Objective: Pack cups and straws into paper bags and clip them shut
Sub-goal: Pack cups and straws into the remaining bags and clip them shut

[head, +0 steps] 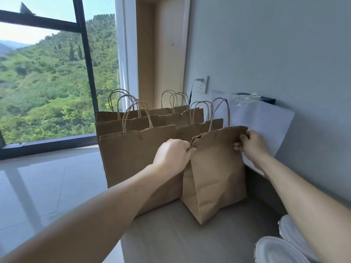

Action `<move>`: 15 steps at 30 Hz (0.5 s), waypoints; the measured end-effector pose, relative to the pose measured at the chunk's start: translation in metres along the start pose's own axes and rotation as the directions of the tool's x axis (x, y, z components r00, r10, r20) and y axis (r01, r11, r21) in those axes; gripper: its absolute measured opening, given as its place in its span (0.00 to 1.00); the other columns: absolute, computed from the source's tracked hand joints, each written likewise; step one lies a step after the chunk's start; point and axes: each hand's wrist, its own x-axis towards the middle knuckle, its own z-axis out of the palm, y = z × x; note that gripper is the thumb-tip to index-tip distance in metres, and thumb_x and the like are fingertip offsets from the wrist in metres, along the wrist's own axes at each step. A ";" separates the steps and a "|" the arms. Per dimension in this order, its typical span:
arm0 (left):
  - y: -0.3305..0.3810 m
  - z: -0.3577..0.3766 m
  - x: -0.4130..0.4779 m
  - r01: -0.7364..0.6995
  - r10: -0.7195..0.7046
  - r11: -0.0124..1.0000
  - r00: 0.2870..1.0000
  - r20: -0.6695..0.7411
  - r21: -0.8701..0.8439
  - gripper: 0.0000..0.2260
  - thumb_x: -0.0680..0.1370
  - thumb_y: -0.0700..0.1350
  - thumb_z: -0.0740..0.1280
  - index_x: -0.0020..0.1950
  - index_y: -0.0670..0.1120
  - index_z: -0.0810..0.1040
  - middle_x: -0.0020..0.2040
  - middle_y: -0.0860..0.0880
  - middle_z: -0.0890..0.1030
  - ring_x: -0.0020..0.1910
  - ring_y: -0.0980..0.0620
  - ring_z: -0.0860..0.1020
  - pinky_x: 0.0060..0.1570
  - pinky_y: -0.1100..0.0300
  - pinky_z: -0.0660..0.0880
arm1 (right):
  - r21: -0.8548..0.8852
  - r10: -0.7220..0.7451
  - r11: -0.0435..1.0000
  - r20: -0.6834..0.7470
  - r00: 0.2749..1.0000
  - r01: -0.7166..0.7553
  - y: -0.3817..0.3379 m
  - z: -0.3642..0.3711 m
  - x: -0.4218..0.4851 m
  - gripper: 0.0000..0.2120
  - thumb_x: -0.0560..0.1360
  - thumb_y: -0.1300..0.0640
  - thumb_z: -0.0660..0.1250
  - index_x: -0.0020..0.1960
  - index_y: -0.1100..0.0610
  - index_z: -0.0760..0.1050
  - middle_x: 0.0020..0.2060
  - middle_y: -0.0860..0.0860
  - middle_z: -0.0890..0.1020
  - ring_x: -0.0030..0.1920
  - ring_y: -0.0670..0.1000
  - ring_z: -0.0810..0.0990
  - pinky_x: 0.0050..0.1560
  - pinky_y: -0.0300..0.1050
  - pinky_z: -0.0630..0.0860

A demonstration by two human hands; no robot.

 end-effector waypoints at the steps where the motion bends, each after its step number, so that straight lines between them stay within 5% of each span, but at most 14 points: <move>1: 0.000 0.001 0.001 0.003 -0.003 1.000 1.000 -0.004 0.020 0.23 0.82 0.52 0.63 0.29 0.48 0.63 0.28 0.52 0.67 0.36 0.45 0.68 0.38 0.54 0.70 | -0.018 -0.014 1.000 -0.009 1.000 0.013 -0.002 -0.001 0.002 0.06 0.83 0.62 0.55 0.53 0.61 0.70 0.39 0.57 0.80 0.38 0.55 0.81 0.54 0.60 0.79; 5: 0.000 0.008 -0.003 0.015 -0.014 1.000 1.000 -0.017 0.024 0.23 0.82 0.51 0.62 0.29 0.48 0.63 0.27 0.52 0.66 0.35 0.45 0.68 0.37 0.54 0.68 | -0.046 -0.105 0.994 -0.087 0.991 0.102 -0.013 -0.003 0.002 0.06 0.80 0.62 0.58 0.51 0.53 0.72 0.42 0.51 0.81 0.40 0.49 0.83 0.48 0.50 0.81; 9: 0.001 0.011 -0.009 0.039 -0.039 0.999 0.999 -0.010 -0.010 0.23 0.81 0.51 0.63 0.28 0.48 0.64 0.28 0.50 0.69 0.35 0.45 0.69 0.37 0.54 0.70 | -0.087 -0.120 0.990 -0.067 0.991 0.114 -0.014 -0.002 -0.007 0.08 0.79 0.63 0.60 0.55 0.53 0.71 0.41 0.48 0.80 0.45 0.54 0.84 0.50 0.54 0.80; 15: 0.003 0.008 -0.008 0.094 -0.093 0.992 0.996 0.017 -0.079 0.22 0.80 0.50 0.65 0.28 0.46 0.67 0.31 0.45 0.77 0.38 0.40 0.78 0.40 0.52 0.76 | -0.164 -0.075 0.984 -0.036 0.997 0.068 -0.014 -0.005 -0.019 0.15 0.79 0.62 0.62 0.64 0.55 0.69 0.50 0.56 0.80 0.51 0.58 0.82 0.58 0.58 0.77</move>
